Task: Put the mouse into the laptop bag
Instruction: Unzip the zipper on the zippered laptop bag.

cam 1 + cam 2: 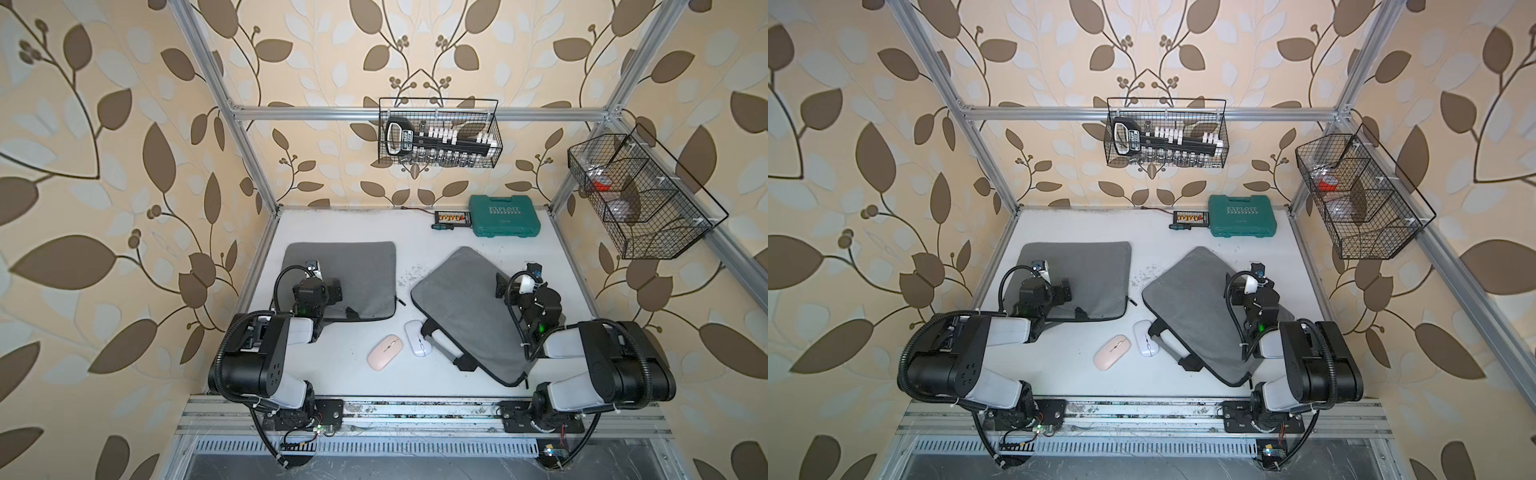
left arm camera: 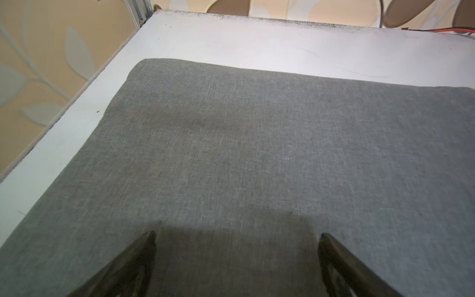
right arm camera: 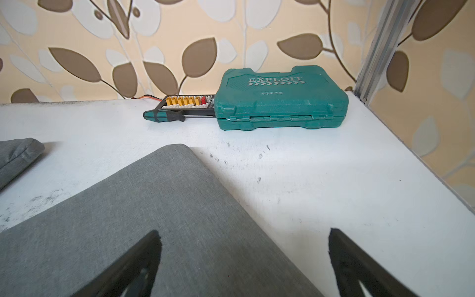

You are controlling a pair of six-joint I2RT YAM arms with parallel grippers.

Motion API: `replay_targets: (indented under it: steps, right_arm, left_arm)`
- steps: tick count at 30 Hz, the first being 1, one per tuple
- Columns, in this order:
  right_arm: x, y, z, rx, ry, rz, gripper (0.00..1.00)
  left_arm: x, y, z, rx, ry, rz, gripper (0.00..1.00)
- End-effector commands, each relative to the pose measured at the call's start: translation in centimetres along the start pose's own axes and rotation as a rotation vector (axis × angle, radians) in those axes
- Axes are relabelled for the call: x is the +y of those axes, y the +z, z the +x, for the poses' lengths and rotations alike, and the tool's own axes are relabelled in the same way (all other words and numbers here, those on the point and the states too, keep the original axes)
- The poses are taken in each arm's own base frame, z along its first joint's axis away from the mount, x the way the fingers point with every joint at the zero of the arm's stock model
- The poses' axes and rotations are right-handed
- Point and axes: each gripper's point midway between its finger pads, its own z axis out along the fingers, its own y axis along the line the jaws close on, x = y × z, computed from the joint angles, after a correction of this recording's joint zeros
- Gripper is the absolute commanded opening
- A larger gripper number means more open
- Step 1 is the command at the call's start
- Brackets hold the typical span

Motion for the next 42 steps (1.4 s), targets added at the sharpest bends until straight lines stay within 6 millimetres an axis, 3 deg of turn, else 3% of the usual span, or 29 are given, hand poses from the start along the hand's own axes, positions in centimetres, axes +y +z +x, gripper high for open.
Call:
replay_targets:
  steps: [1,23,26,28,30,33,36,38,42]
  right_arm:
    - [0.1,0.4,-1.1,-0.035,-0.012,0.0,1.0]
    - [0.2,0.3,-1.1,-0.04,-0.013,0.0,1.0]
    - [-0.2,0.9,-2.6,-0.011,-0.006,0.041,1.0]
    - [-1.6,1.7,-2.8,0.072,0.044,0.136,1.0]
    - [-1.3,1.9,-2.9,0.081,0.047,0.115,0.99]
    - [-1.2,1.6,-5.2,0.078,0.119,0.117,1.0]
    - [0.6,0.2,-7.8,0.117,0.221,0.034,1.0]
    - [3.1,-1.7,-9.8,0.035,0.254,-0.122,1.0]
    - [5.6,-6.1,-13.6,-0.106,0.418,-0.273,1.0]
  left_arm:
    - [-0.4,0.1,-2.3,-0.069,0.009,0.001,0.99]
    - [-0.4,0.1,-2.2,-0.068,0.01,0.0,0.99]
    - [-0.4,0.0,-2.3,-0.073,0.012,-0.001,0.99]
    - [0.2,-0.1,-2.8,-0.073,-0.001,-0.044,0.99]
    - [0.6,-0.6,-4.2,-0.051,-0.004,-0.078,0.99]
    - [1.1,-2.3,-7.1,0.008,-0.075,-0.122,0.99]
    - [0.2,-4.6,-9.7,-0.001,-0.173,-0.063,0.99]
    - [0.1,-6.2,-10.6,-0.009,-0.254,-0.049,0.99]
    - [1.6,-9.8,-11.2,-0.026,-0.468,-0.099,0.99]
